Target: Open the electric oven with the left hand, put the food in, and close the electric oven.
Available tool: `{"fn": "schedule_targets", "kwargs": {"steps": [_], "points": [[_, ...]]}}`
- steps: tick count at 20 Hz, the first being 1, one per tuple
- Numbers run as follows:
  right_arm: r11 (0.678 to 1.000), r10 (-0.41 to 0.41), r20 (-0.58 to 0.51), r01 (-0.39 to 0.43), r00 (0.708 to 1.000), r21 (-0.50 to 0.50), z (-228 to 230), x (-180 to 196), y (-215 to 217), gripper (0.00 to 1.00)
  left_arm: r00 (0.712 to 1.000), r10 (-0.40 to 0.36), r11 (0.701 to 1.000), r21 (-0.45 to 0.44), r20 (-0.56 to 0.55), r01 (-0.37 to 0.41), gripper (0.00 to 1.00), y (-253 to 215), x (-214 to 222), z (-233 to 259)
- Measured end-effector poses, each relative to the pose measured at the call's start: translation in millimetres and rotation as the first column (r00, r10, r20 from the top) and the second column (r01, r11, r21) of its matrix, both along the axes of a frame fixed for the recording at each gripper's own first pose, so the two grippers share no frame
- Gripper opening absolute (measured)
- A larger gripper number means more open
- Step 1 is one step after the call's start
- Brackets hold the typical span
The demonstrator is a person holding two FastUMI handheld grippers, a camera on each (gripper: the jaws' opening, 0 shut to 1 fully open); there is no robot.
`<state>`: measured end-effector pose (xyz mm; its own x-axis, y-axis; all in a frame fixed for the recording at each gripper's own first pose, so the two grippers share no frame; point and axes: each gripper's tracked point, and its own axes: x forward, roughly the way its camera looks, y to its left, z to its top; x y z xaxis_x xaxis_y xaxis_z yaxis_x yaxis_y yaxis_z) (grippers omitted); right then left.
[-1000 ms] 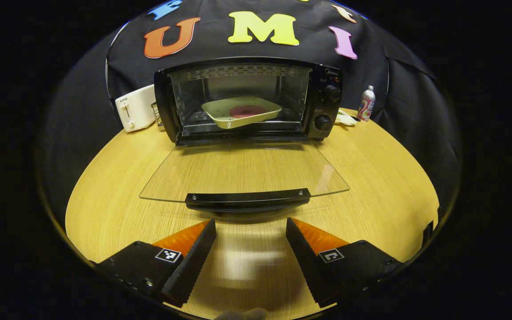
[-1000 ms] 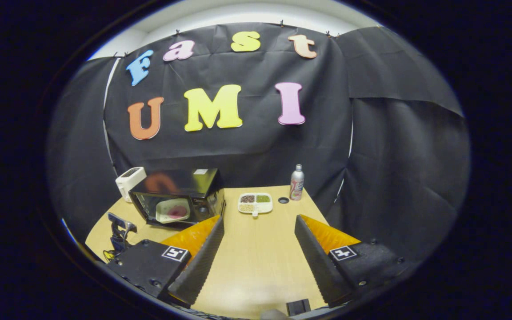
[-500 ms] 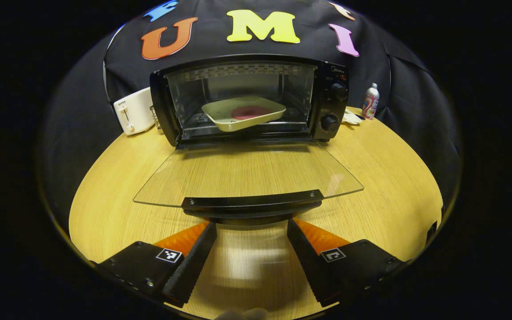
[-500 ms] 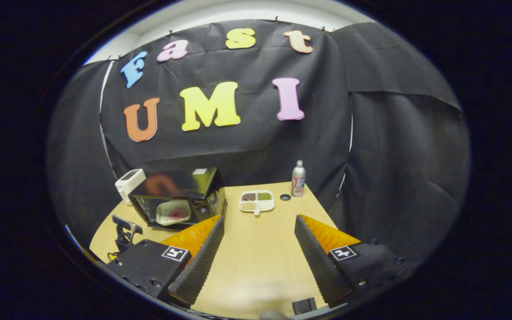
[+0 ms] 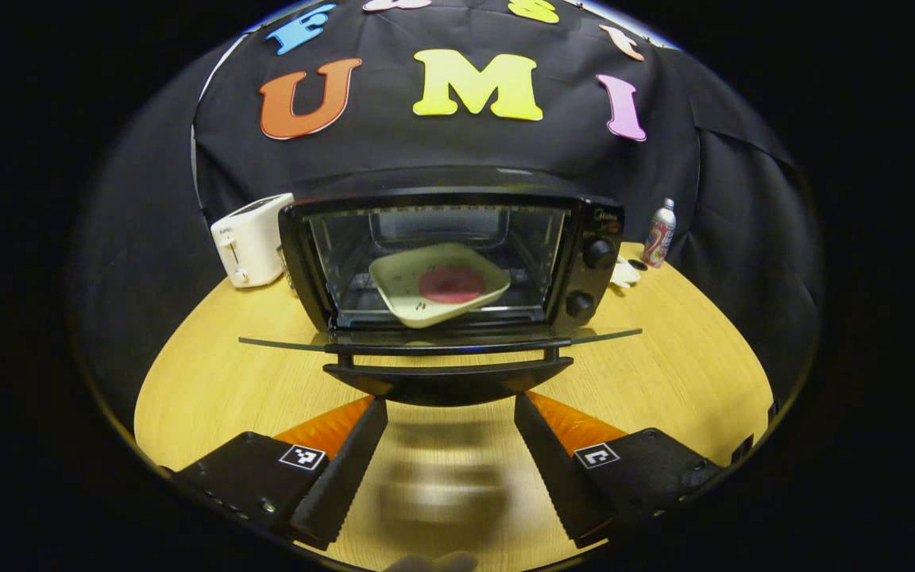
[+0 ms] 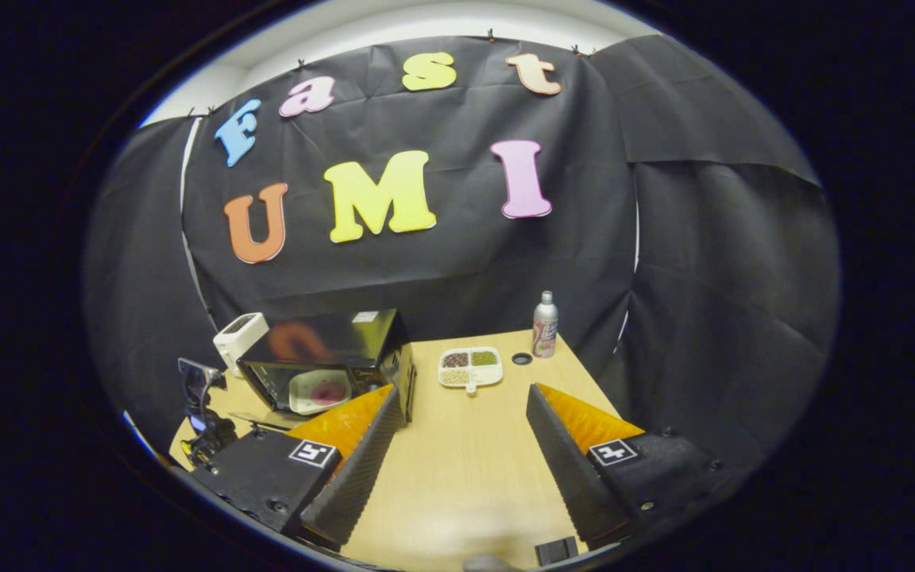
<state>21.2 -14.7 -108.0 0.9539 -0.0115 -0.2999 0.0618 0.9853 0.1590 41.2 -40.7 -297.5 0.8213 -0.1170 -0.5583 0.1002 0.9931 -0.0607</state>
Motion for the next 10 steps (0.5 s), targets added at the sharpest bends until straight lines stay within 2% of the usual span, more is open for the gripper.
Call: {"fn": "schedule_targets", "kwargs": {"steps": [7,10], "points": [[1.0,-0.017,0.018,0.017,1.0,0.025,7,5,-9,0.96,0.996,0.002,1.0,0.016,0.093,-0.003,0.98,4,54,40],[1.0,-0.019,0.022,0.019,1.0,0.025,8,3,-11,0.96,0.992,0.007,1.0,0.013,0.128,-0.009,0.98,6,64,53]]}}
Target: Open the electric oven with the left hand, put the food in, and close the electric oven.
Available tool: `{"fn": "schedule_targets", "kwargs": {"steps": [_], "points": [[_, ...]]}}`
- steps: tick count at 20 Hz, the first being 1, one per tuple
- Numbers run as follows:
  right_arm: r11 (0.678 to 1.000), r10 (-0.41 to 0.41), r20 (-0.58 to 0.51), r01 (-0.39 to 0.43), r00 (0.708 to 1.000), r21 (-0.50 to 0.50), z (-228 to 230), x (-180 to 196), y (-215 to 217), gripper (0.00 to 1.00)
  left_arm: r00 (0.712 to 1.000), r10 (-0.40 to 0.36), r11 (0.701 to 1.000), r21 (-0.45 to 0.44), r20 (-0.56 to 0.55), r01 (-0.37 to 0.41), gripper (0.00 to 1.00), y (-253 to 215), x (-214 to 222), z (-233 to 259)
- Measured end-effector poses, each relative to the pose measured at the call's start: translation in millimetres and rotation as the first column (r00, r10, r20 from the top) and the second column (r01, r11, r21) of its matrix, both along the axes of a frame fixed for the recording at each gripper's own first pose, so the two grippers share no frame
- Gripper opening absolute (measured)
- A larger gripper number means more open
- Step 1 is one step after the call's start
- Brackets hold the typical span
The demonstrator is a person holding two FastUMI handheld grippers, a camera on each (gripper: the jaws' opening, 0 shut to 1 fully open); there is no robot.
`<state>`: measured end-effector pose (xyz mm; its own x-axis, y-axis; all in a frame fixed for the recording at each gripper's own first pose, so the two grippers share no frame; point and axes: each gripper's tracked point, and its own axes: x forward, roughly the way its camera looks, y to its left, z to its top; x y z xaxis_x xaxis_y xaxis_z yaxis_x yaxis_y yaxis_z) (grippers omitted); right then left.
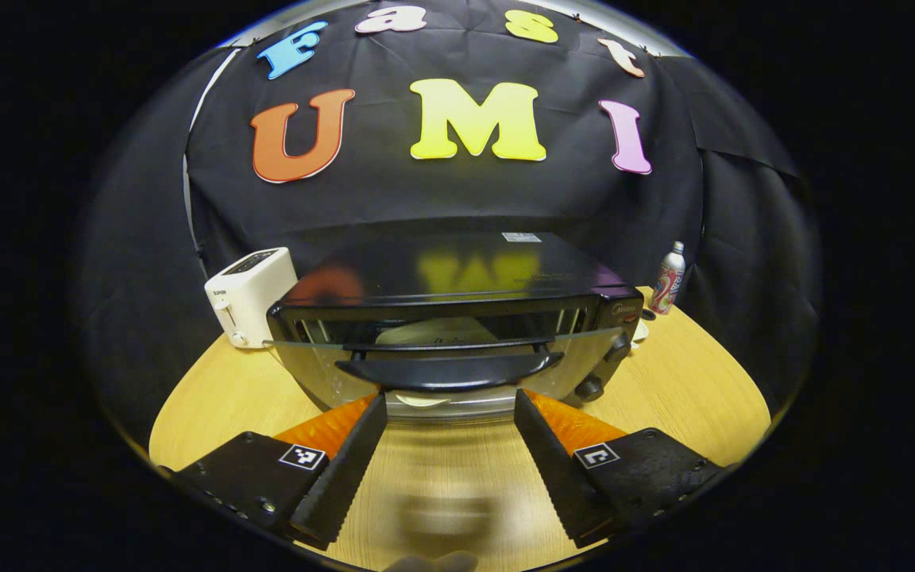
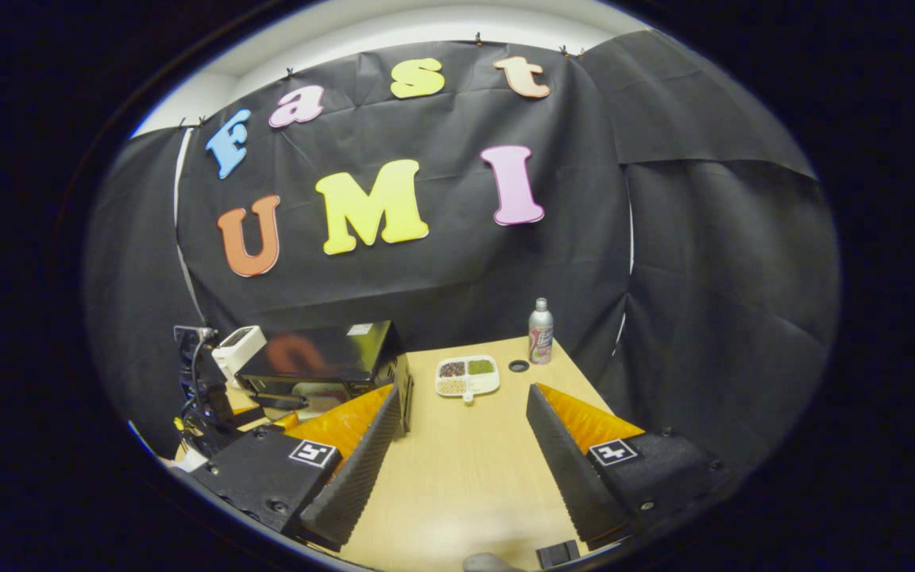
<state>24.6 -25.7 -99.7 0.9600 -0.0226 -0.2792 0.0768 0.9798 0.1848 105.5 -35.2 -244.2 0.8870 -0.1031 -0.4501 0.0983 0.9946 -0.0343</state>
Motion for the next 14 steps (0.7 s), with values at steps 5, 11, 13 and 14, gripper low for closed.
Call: {"fn": "schedule_targets", "kwargs": {"steps": [5,11,13,14], "points": [[1.0,0.011,0.004,-0.011,1.0,0.003,2,0,4,0.96,1.0,-0.005,1.0,-0.003,-0.009,0.004,0.98,2,-10,0],[0.999,0.045,0.017,-0.045,0.999,-0.001,7,-1,19,0.96,1.0,-0.004,1.0,-0.024,0.024,0.005,0.98,-1,-27,22],[0.998,0.055,0.027,-0.054,0.998,-0.012,12,-1,22,0.96,0.998,0.003,0.999,-0.033,0.057,-0.001,0.98,0,-32,41],[0.998,0.059,0.034,-0.058,0.998,-0.019,14,-1,24,0.96,0.997,0.004,0.999,-0.043,0.075,-0.001,0.98,0,-36,52]]}}
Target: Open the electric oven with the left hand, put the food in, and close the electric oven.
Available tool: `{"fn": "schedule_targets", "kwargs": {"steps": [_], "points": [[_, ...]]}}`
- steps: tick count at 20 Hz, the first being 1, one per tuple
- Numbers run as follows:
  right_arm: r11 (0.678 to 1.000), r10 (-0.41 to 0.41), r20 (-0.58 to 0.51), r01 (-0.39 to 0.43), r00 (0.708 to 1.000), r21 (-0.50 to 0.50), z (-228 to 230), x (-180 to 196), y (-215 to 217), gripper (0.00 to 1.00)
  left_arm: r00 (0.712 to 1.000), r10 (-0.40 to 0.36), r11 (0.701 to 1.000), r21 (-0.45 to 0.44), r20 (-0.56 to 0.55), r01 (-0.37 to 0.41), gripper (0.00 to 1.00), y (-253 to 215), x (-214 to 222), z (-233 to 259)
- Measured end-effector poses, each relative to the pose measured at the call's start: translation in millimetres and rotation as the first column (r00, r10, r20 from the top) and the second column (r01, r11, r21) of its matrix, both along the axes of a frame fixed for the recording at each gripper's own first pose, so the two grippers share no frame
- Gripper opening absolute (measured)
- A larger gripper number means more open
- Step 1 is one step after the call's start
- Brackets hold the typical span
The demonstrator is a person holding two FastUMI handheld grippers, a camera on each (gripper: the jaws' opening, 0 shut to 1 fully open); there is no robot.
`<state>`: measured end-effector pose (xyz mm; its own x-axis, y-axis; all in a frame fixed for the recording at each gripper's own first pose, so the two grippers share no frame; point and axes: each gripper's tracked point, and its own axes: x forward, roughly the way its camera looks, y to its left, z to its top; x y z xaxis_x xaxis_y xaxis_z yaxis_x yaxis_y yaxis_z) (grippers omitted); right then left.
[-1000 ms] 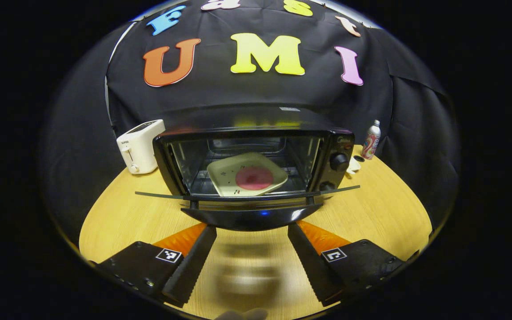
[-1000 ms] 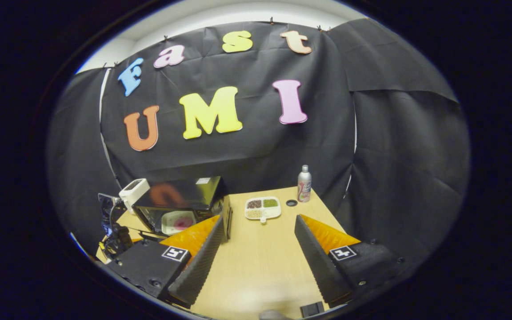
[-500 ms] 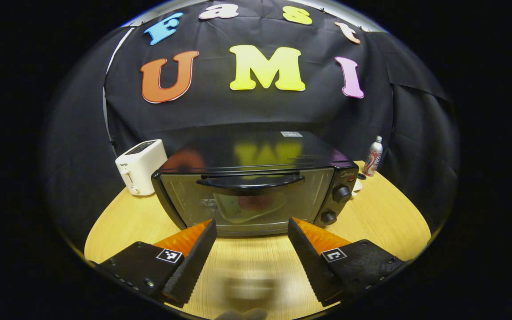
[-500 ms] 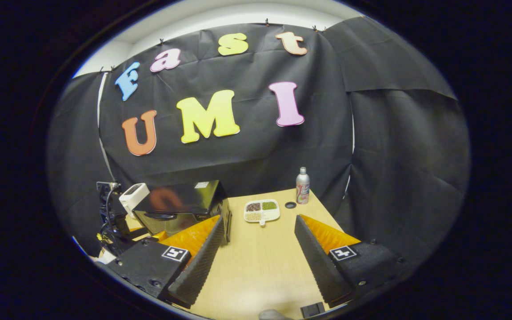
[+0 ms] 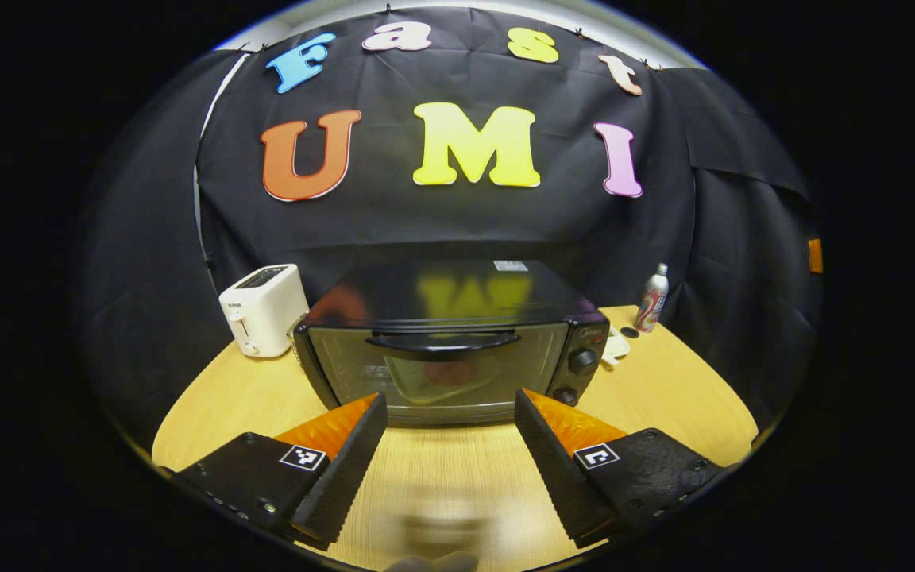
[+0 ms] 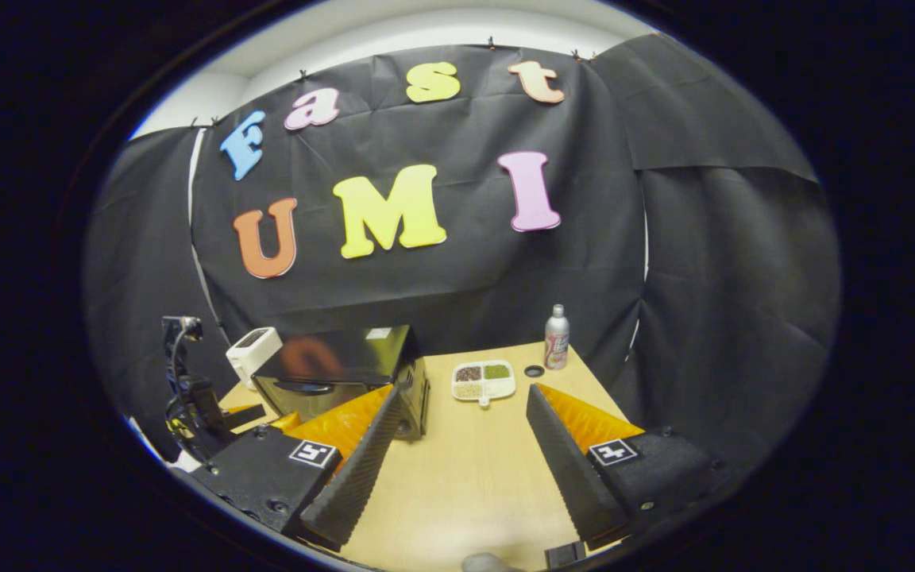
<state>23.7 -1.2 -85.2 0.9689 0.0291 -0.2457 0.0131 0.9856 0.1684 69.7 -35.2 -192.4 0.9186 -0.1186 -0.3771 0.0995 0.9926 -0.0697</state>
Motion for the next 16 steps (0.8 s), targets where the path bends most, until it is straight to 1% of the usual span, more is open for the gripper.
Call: {"fn": "schedule_targets", "kwargs": {"steps": [1,2,3,4,5,6,7,8,10,12,14,16], "points": [[1.0,0.007,0.005,-0.007,1.0,-0.004,3,0,2,0.96,1.0,0.002,1.0,-0.012,0.017,-0.002,0.98,0,-4,12],[1.0,0.015,0.011,-0.015,1.0,-0.01,4,1,6,1.0,0.999,0.009,1.0,-0.016,0.035,-0.008,0.98,3,-7,25],[1.0,0.021,0.015,-0.021,1.0,-0.012,7,1,9,0.96,0.998,0.015,1.0,-0.021,0.06,-0.014,0.98,8,-11,40],[1.0,0.029,0.02,-0.028,0.999,-0.012,10,1,13,0.96,0.996,0.021,0.999,-0.027,0.089,-0.018,0.98,11,-15,57],[0.999,0.037,0.025,-0.037,0.999,-0.01,14,1,17,1.0,0.992,0.028,0.999,-0.03,0.12,-0.025,0.98,15,-19,75],[0.999,0.047,0.03,-0.047,0.998,0.001,18,1,22,1.0,0.988,0.033,0.999,-0.033,0.15,-0.028,0.98,23,-24,92],[0.998,0.056,0.039,-0.056,0.998,0.011,24,1,27,0.97,0.984,0.041,0.999,-0.035,0.174,-0.035,0.98,29,-30,108],[0.998,0.058,0.056,-0.059,0.997,0.013,32,-1,29,0.96,0.979,0.045,0.999,-0.035,0.198,-0.038,0.97,33,-35,123],[0.998,0.054,0.1,-0.054,0.994,-0.011,48,-2,32,0.96,0.964,0.07,0.998,-0.02,0.258,-0.067,0.97,52,-50,154],[0.998,0.049,0.145,-0.042,0.988,-0.051,65,-10,35,0.96,0.946,0.091,0.996,-0.01,0.311,-0.093,0.97,66,-68,177],[0.996,0.035,0.191,-0.018,0.981,-0.091,79,-13,33,0.96,0.94,0.106,0.994,-0.008,0.323,-0.109,0.97,76,-84,188],[0.993,0.031,0.226,-0.006,0.974,-0.114,91,-22,35,0.96,0.939,0.115,0.993,-0.024,0.325,-0.113,0.96,84,-100,195]]}}
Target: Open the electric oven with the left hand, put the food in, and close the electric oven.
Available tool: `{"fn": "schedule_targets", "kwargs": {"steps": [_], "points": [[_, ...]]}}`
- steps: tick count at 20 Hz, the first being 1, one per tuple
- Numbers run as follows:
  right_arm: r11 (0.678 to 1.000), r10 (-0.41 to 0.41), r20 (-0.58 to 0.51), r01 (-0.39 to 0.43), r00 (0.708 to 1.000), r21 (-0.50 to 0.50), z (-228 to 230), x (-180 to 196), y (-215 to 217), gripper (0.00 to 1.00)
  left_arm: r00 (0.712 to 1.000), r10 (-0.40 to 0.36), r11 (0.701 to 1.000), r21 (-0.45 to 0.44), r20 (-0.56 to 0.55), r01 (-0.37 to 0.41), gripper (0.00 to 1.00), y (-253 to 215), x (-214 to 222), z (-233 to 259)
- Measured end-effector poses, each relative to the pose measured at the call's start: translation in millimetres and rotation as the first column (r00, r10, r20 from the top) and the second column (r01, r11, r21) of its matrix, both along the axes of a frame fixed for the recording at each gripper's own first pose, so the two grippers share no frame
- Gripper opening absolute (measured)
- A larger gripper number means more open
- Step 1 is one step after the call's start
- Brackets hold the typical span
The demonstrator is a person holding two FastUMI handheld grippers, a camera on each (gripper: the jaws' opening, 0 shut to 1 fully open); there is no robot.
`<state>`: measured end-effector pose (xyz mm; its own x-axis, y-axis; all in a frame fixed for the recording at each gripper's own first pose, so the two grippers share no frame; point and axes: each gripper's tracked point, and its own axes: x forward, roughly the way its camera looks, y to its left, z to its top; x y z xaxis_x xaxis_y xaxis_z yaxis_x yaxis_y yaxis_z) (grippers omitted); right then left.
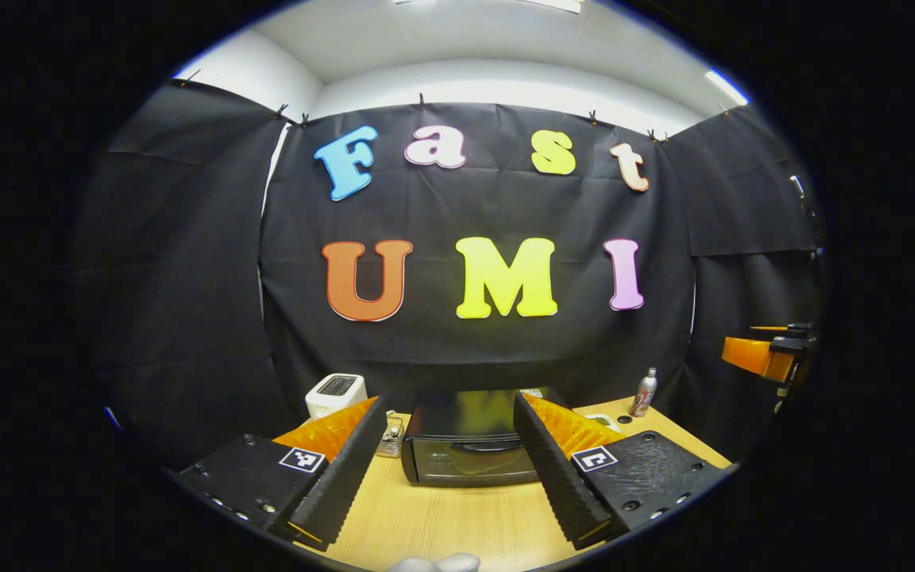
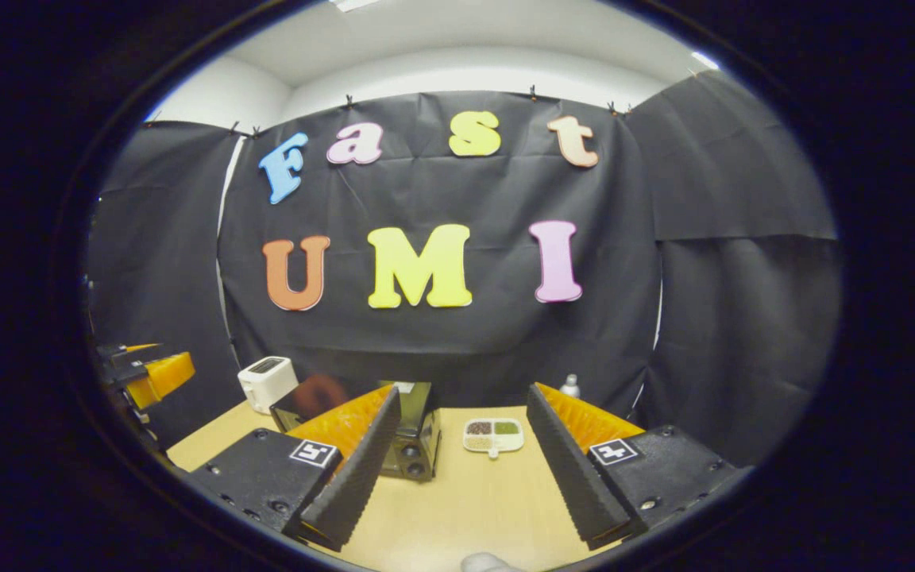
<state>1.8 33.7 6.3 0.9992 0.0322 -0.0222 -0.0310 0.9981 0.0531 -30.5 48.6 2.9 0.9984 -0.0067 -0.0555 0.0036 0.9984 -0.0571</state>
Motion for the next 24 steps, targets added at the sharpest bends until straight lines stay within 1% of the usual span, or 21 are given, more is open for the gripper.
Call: {"fn": "schedule_targets", "kwargs": {"steps": [1,2,5,9,19,24], "points": [[1.0,-0.003,0.017,0.003,1.0,0.002,5,-4,1,1.0,1.0,0.005,1.0,-0.002,0.007,-0.005,0.97,4,-7,3],[1.0,-0.003,0.027,0.002,1.0,0.006,9,-8,4,0.96,1.0,0.013,1.0,0.002,0.01,-0.013,0.97,10,-12,6],[1.0,0.0,0.047,-0.001,0.999,0.017,14,-19,11,0.96,1.0,0.012,1.0,0.004,0.024,-0.012,0.97,15,-21,12],[1.0,0.01,0.04,-0.01,0.999,0.015,11,-29,20,0.96,0.999,0.002,1.0,0.005,0.037,-0.003,0.96,16,-23,18],[0.999,-0.023,0.025,0.022,0.999,0.032,7,-42,9,0.96,0.999,-0.039,0.999,0.016,0.037,0.039,0.97,4,-29,21],[0.999,-0.027,0.032,0.026,0.999,0.018,10,-48,9,0.96,0.998,-0.047,0.999,0.002,0.039,0.047,0.96,1,-31,22]]}}
